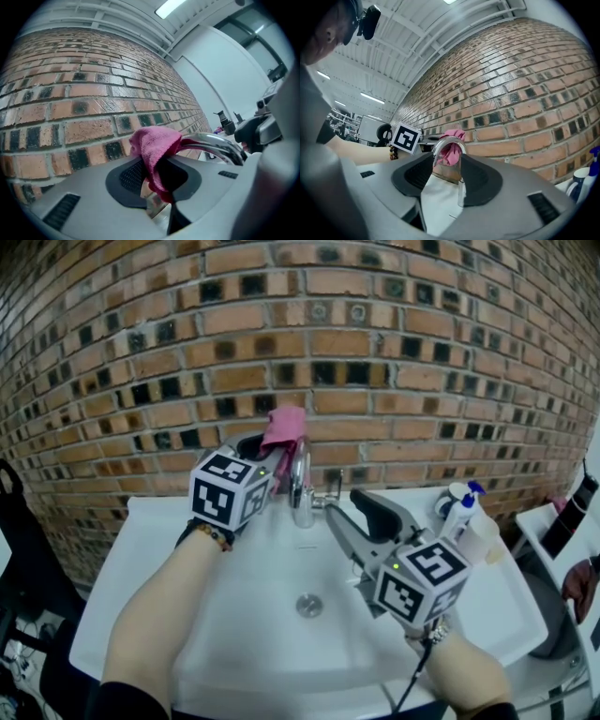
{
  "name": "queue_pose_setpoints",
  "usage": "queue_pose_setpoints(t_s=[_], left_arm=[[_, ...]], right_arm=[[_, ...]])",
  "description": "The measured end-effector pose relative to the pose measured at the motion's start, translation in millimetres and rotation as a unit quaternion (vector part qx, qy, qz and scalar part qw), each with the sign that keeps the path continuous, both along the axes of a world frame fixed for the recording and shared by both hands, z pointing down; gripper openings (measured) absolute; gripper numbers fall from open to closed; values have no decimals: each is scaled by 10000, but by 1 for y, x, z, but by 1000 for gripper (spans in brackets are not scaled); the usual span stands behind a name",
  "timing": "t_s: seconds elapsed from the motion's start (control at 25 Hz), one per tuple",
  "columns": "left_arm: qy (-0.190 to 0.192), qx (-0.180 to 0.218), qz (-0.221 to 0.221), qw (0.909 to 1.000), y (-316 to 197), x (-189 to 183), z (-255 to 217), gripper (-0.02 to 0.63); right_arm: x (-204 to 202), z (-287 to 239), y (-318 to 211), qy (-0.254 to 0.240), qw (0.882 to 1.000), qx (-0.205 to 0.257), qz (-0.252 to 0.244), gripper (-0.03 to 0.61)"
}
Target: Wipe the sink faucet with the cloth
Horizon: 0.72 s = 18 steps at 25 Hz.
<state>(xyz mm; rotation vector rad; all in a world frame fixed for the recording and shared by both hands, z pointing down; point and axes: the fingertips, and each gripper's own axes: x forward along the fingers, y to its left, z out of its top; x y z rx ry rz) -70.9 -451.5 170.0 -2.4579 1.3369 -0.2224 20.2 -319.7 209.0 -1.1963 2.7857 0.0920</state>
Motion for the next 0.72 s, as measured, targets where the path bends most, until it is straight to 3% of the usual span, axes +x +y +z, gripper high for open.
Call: queue_pose_setpoints(t_s=[0.32,0.72], left_arm=[[-214,-193,-37,9996,-20,1,22,80],[-782,-502,-40,9957,-36,6,60,77]], right_arm=[[6,13,-5,-64,9999,-138,29,198],[3,23,-7,-33,9997,-251,-38,198]])
